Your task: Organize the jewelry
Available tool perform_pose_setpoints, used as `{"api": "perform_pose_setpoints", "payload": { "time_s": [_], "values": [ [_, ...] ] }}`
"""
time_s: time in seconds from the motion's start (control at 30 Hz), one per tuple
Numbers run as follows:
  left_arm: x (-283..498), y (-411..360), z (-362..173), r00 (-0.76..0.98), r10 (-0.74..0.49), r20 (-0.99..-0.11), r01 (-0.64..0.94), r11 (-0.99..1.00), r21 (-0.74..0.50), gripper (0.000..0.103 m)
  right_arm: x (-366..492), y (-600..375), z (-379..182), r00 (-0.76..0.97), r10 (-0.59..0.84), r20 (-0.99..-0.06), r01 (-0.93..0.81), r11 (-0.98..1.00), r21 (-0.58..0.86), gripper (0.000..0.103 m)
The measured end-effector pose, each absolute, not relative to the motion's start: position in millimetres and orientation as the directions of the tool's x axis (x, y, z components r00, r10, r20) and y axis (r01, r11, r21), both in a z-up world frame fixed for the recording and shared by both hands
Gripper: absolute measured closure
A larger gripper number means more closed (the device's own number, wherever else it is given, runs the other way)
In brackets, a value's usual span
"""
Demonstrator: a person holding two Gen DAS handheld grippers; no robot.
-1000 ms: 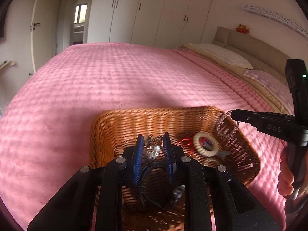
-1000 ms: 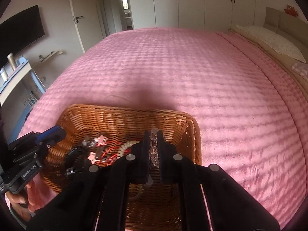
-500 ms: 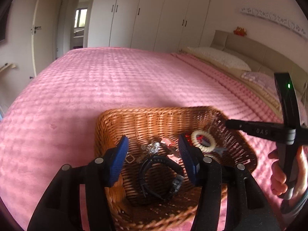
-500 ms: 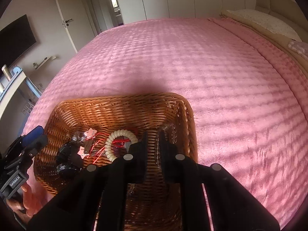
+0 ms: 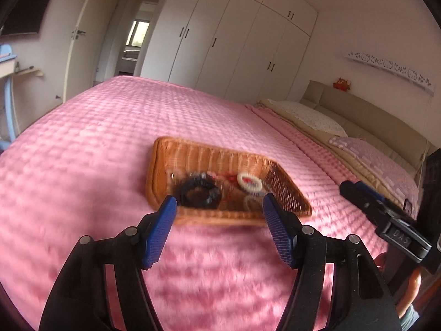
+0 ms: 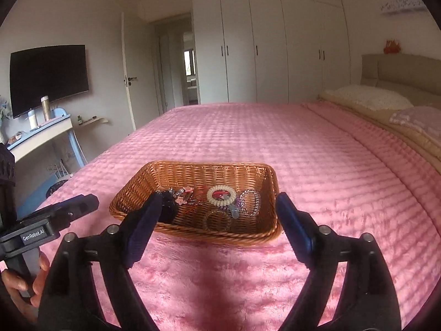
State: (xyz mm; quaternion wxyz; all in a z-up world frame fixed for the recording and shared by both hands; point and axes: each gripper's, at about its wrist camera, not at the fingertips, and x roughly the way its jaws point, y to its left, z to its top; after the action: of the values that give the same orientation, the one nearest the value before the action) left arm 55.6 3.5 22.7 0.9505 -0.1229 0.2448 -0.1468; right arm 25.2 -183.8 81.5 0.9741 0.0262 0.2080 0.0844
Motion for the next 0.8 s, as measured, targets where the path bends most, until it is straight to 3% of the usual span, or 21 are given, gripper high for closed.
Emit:
{"api": "perform_pose_setpoints", "payload": {
  "time_s": [0.13, 0.2, 0.3, 0.53, 0.8],
  "values": [
    [23, -6, 17, 0.896, -0.212, -0.39, 0.152, 0.972, -0.18, 0.037, -11, -179, 71, 0.944, 0.123, -0.306, -0.115, 0.992, 0.043, 0.013],
    [12, -7, 13, 0.923, -0.149, -0.354, 0.106, 0.985, -0.138, 0.029, -20, -176, 63, 0.959, 0.109, -0.262, -0.109, 0.994, 0.015, 0.012],
    [-1, -6, 6, 0.952, -0.07, -0.299, 0.04, 0.994, -0.102, 0.028, -22, -175, 47, 0.965, 0.094, -0.245, -0.097, 0.995, -0.001, 0.012],
    [4, 2, 1, 0.949, -0.073, -0.308, 0.033, 0.991, -0.133, 0.028, -22, -171, 33, 0.962, 0.097, -0.256, -0.103, 0.995, -0.009, 0.012],
    [-1, -10, -1, 0.957, -0.039, -0.288, 0.02, 0.997, -0.071, 0.022, -27, -175, 30, 0.962, 0.097, -0.254, -0.097, 0.995, 0.011, 0.009]
  ]
}}
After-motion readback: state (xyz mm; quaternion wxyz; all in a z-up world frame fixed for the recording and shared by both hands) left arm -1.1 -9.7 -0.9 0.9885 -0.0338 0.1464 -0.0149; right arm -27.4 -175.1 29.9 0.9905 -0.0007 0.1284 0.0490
